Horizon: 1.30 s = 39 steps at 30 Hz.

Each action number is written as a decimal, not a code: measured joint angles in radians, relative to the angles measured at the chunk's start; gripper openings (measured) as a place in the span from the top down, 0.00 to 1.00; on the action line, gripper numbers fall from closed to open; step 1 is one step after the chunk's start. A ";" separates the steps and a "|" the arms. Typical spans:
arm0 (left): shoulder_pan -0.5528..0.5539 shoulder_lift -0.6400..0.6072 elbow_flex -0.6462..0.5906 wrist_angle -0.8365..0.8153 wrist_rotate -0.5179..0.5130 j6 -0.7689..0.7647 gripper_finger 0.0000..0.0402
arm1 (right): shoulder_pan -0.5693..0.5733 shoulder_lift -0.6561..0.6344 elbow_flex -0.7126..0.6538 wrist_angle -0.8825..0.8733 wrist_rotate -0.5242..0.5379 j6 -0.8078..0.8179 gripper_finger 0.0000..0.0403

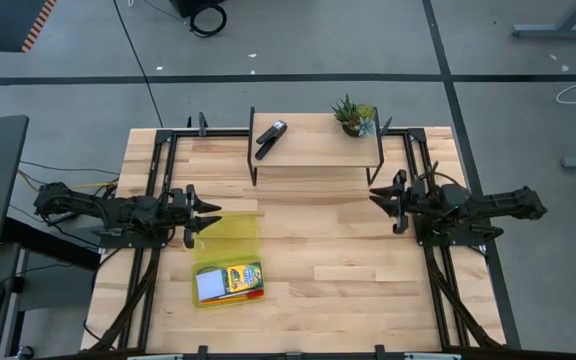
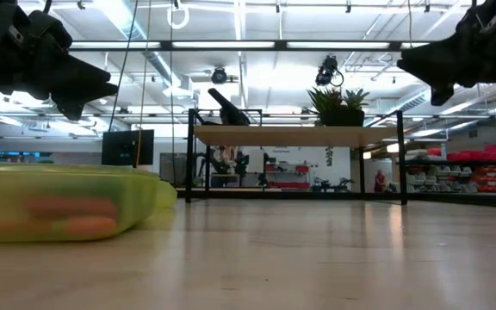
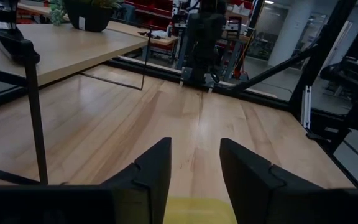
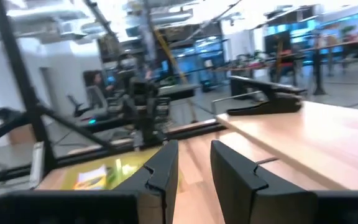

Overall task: Pack school essentials
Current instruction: Return to Home Position

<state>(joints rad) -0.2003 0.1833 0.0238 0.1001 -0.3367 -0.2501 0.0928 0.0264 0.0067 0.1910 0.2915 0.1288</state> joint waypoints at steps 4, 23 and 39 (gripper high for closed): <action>0.000 0.000 0.000 0.000 0.000 0.000 0.64 | 0.000 -0.001 0.000 0.001 0.126 0.022 0.75; 0.000 0.000 0.000 0.000 0.000 0.000 0.62 | 0.000 0.009 0.000 -0.035 0.172 0.017 0.75; 0.000 0.000 0.000 0.000 0.000 0.000 0.63 | 0.001 0.009 0.000 -0.035 0.172 0.017 0.75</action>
<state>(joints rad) -0.2001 0.1829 0.0238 0.1001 -0.3367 -0.2504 0.0937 0.0349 0.0067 0.1558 0.4632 0.1459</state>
